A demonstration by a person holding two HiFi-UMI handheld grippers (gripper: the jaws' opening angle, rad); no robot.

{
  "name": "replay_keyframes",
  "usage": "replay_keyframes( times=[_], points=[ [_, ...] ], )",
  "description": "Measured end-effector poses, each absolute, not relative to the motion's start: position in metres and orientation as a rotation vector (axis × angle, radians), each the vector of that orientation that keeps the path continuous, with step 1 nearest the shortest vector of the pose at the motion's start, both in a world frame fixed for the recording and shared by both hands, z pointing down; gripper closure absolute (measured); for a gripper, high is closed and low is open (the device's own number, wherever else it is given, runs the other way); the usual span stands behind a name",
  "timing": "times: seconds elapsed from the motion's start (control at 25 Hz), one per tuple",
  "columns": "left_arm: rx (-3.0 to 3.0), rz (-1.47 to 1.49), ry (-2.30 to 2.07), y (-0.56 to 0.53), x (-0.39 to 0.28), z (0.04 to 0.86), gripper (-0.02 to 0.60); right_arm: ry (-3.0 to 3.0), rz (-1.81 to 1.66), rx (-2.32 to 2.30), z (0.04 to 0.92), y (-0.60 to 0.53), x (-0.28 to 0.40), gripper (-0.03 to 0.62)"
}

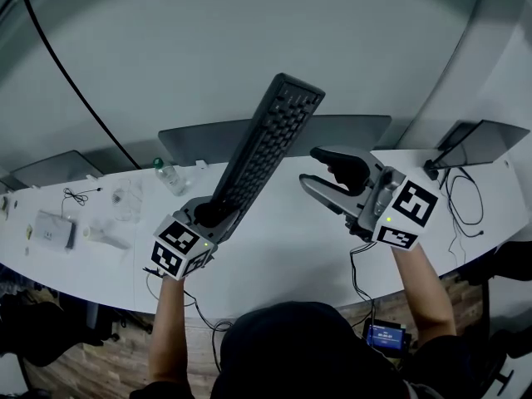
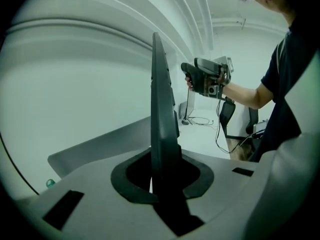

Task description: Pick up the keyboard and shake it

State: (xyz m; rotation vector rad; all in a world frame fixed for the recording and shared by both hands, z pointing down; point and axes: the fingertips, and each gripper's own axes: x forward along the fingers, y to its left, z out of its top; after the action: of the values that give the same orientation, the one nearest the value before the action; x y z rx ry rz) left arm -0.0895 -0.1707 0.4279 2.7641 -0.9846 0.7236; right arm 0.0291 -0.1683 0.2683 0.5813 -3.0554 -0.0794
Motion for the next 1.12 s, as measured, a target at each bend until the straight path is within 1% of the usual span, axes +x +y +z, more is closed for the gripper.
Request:
replay_keyframes(
  times=[0.24, 0.44, 0.64, 0.84, 1.12],
  points=[
    [2.770, 0.869, -1.064, -0.179, -0.100, 0.432, 0.488, -2.893, -0.374, 0.620, 0.263, -0.163, 0.012, 0.424],
    [2.765, 0.917, -1.080, -0.184, -0.100, 0.432, 0.488, -2.773, -0.583, 0.600, 0.257, -0.160, -0.002, 0.424],
    [2.755, 1.057, -1.146, -0.190, -0.108, 0.431, 0.489, -2.543, -0.723, 0.607, 0.264, -0.160, -0.015, 0.424],
    [2.762, 1.253, -1.204, -0.188, -0.107, 0.428, 0.489, -2.440, -0.883, 0.613, 0.263, -0.155, -0.029, 0.422],
    [2.767, 1.327, -1.214, -0.189, -0.103, 0.428, 0.488, -2.235, -1.077, 0.579, 0.277, -0.150, -0.044, 0.413]
  ],
)
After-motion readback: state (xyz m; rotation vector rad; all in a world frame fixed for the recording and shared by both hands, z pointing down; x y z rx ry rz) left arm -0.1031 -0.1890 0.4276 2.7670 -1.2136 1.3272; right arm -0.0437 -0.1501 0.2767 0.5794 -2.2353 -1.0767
